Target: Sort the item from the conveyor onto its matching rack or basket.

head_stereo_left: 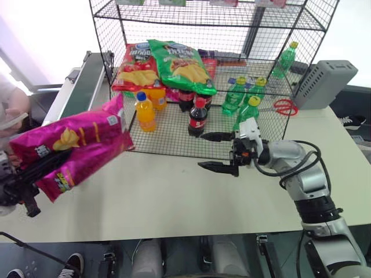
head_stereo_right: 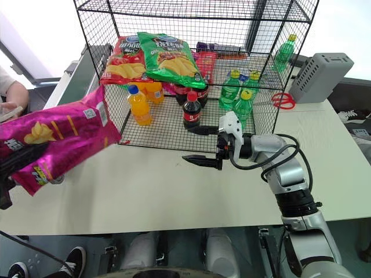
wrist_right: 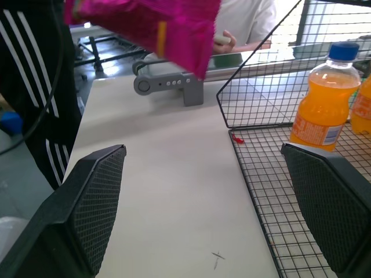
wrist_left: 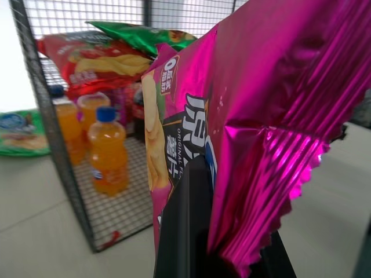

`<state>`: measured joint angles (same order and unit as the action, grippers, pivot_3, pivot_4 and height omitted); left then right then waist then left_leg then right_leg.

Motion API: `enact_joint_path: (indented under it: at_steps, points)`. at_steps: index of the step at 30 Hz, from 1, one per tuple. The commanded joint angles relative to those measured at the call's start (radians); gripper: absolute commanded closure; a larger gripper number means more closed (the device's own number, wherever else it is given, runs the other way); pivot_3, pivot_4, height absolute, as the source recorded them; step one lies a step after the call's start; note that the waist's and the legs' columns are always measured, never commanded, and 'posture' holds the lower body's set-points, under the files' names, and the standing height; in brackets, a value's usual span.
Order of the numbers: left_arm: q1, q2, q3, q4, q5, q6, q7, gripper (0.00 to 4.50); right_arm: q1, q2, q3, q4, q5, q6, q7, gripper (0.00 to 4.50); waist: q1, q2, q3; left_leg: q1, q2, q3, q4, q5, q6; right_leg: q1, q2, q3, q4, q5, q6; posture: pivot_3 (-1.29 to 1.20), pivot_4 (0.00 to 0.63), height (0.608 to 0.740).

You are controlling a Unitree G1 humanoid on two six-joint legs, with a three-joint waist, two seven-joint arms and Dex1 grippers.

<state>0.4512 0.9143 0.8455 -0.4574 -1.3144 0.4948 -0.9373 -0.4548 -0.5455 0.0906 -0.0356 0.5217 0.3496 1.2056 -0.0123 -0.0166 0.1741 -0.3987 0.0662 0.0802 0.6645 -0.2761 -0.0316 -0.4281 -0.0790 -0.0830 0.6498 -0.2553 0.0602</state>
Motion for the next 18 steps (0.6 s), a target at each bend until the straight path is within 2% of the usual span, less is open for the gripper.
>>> enact_joint_path:
  at_steps: [1, 3, 6, 8, 15, 18]
  points:
    - [-0.072, 0.013, -0.045, -0.048, -0.252, 0.113, 0.053, 4.48, 0.000, -0.044, -0.039, -0.064, 0.090, 0.106, 0.039, 0.00, 0.004, 0.000, 0.000, 0.000, 0.000, -0.001, 0.000, 0.000, 0.000, 0.001, 0.000, 0.000, 0.000, 0.000, 0.000, 0.00, 0.150, 0.740]
    - [-0.114, 0.013, -0.096, -0.049, -0.350, 0.173, 0.078, 4.48, -0.004, -0.054, -0.049, -0.082, 0.132, 0.161, 0.040, 0.00, 0.002, 0.000, 0.000, 0.000, -0.001, -0.001, 0.000, 0.000, 0.000, 0.001, -0.001, 0.000, 0.000, 0.000, 0.000, 0.00, 0.150, 0.740]
    - [-0.184, 0.010, -0.157, -0.043, -0.422, 0.229, 0.093, 4.48, -0.011, -0.044, -0.071, -0.086, 0.170, 0.205, 0.025, 0.00, -0.001, 0.000, 0.000, 0.001, -0.001, -0.001, 0.001, 0.000, 0.000, 0.001, 0.000, 0.000, 0.000, 0.000, 0.000, 0.00, 0.150, 0.740]
    - [-0.233, 0.018, -0.219, 0.002, -0.507, 0.292, 0.094, 4.48, -0.035, -0.039, -0.128, -0.063, 0.274, 0.312, -0.001, 0.00, -0.001, 0.000, 0.000, 0.001, 0.000, -0.001, 0.000, 0.000, 0.000, 0.001, 0.001, 0.001, 0.000, 0.000, 0.000, 0.00, 0.150, 0.740]
    - [-0.443, -0.021, -0.369, 0.117, -0.548, 0.380, 0.110, 4.48, -0.025, -0.117, -0.193, -0.145, 0.536, 0.579, 0.073, 0.00, 0.006, 0.000, 0.000, 0.001, -0.001, -0.001, 0.000, 0.000, 0.000, 0.002, 0.001, 0.001, 0.001, 0.000, 0.000, 0.00, 0.150, 0.740]
    - [-0.518, -0.049, -0.432, 0.126, -0.544, 0.412, 0.118, 4.48, -0.041, -0.102, -0.163, -0.194, 0.544, 0.592, 0.066, 0.00, 0.001, 0.000, 0.000, 0.001, -0.001, -0.001, 0.001, 0.000, 0.000, 0.002, 0.001, 0.001, 0.000, 0.000, 0.000, 0.00, 0.150, 0.740]
